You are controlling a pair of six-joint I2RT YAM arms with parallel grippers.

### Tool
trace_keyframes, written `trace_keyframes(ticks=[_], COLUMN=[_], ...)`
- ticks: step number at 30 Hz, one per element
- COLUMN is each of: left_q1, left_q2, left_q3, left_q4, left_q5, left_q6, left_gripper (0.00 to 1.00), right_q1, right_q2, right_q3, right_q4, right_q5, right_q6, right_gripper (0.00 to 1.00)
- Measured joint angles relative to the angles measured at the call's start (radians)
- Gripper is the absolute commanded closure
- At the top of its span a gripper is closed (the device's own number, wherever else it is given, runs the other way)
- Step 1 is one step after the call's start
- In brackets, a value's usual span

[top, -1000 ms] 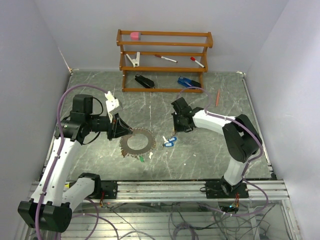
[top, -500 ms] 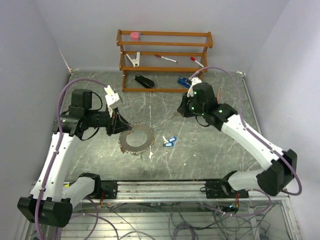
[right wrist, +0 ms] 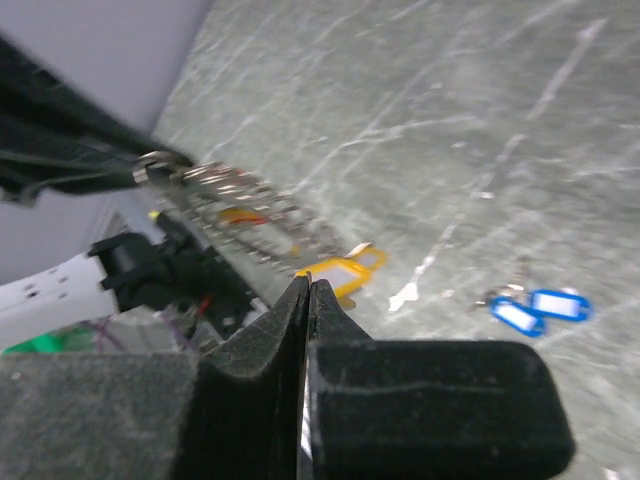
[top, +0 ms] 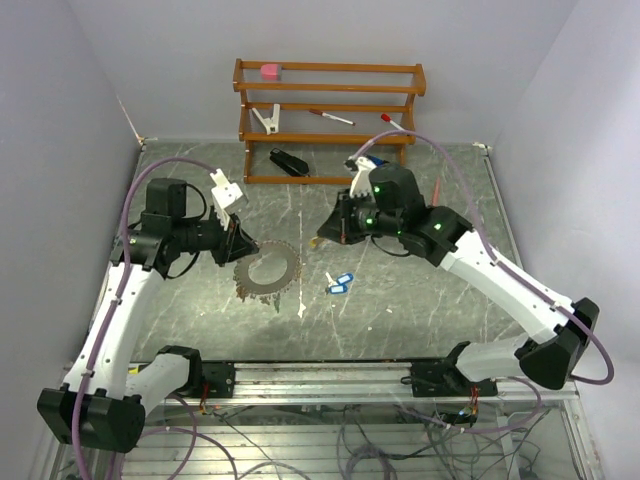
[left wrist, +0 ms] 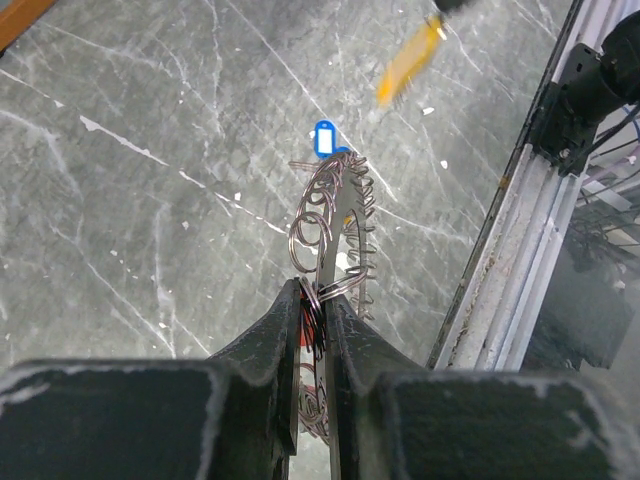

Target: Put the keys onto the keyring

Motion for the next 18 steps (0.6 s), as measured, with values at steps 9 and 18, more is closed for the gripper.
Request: trace_keyframes(ticks=[9,18], left_q1=[0.0,0.0], left_q2=[0.02,0.02], left_q3=[0.001,0.025], left_q4=[0.012,-0.005], left_q5=[-0.013,0.016], left_q6=[-0.003,-0.002], left_gripper=[0.93,0.93], right_q1=[0.095,0.163], right_q2=[0.064,0.158], right_q3=[0.015,0.02], right_q4=[0.128,0.241], right_q5=[-0.09,-0.125], right_q6=[0.14,0.229], right_gripper=[1.0,1.0])
